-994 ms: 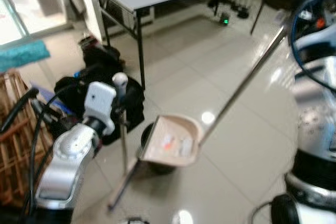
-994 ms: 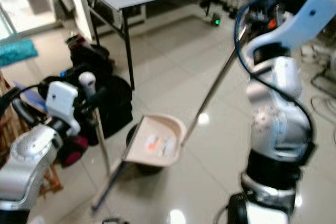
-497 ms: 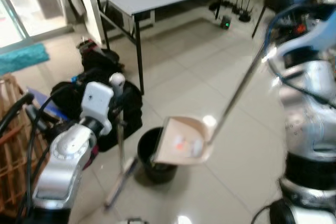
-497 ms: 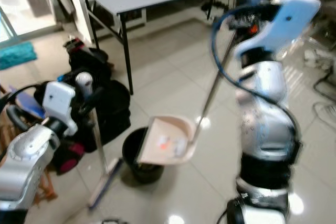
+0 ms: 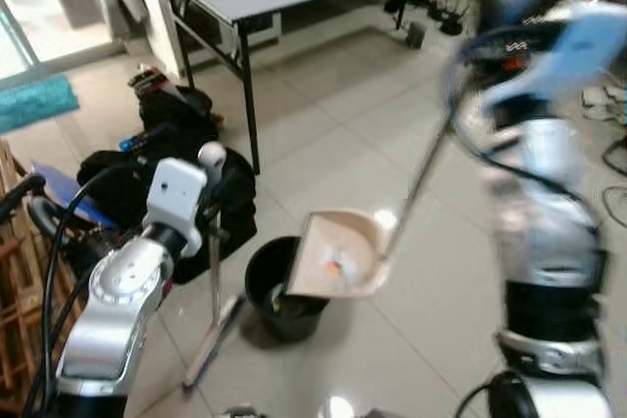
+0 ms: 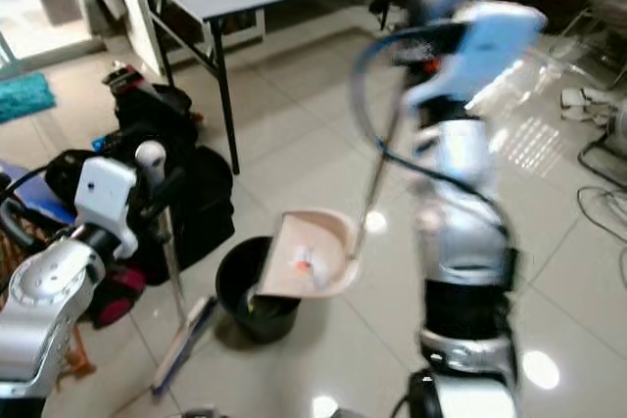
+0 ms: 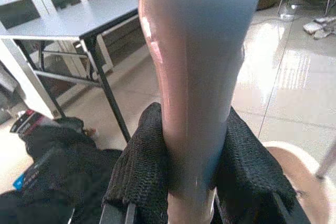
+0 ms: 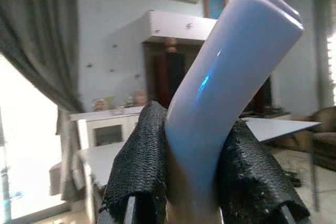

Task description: Sweep floor

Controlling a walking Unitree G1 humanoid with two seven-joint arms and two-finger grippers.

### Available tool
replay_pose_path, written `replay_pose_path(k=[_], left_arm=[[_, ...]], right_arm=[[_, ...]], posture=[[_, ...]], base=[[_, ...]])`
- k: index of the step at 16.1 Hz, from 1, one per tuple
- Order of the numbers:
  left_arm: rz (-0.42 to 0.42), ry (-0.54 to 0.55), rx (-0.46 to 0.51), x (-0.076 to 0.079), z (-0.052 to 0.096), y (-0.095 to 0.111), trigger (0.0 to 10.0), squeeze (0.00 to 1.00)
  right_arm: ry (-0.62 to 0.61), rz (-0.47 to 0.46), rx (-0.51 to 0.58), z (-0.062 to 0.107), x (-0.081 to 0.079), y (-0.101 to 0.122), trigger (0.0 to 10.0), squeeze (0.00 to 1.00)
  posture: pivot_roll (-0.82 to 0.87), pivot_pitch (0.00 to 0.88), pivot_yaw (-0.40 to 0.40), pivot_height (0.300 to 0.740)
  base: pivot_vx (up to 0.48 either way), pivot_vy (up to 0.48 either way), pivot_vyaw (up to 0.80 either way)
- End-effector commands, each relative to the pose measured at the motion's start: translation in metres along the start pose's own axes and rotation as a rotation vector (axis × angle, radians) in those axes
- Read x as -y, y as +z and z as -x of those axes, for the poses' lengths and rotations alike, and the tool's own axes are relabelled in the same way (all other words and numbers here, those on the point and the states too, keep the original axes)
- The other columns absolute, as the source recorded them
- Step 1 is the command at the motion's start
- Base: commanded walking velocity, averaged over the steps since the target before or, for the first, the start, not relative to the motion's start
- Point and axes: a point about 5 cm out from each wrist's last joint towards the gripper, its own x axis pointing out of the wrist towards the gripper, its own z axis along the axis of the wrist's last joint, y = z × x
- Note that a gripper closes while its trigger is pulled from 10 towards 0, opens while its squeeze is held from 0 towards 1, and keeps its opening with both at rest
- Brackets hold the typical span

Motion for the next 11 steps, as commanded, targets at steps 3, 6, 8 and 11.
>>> replay_pose_path(k=[3,6,8,11], left_arm=[[-0.037,0.041,-0.023,-0.008,0.005,-0.001,10.0,0.0],[-0.042,0.038,-0.027,-0.007,0.006,-0.002,10.0,0.0],[-0.045,0.038,-0.032,-0.007,0.007,-0.003,10.0,0.0],[-0.05,0.037,-0.039,-0.008,0.007,-0.004,10.0,0.0]], right_arm=[[0.087,0.03,0.079,-0.006,-0.018,0.003,10.0,0.0],[0.163,0.066,0.135,-0.007,-0.034,0.002,10.0,0.0],[0.223,0.057,0.186,-0.005,-0.05,0.0,10.0,0.0],[0.365,0.048,0.185,0.004,-0.08,-0.013,10.0,0.0]], posture=[[0.1,0.043,-0.022,0.74],[0.1,0.042,-0.02,0.74],[0.1,0.04,-0.02,0.74],[0.11,0.039,-0.021,0.74]], base=[[0.0,0.0,0.0],[0.0,0.0,0.0],[0.0,0.0,0.0],[0.0,0.0,0.0]])
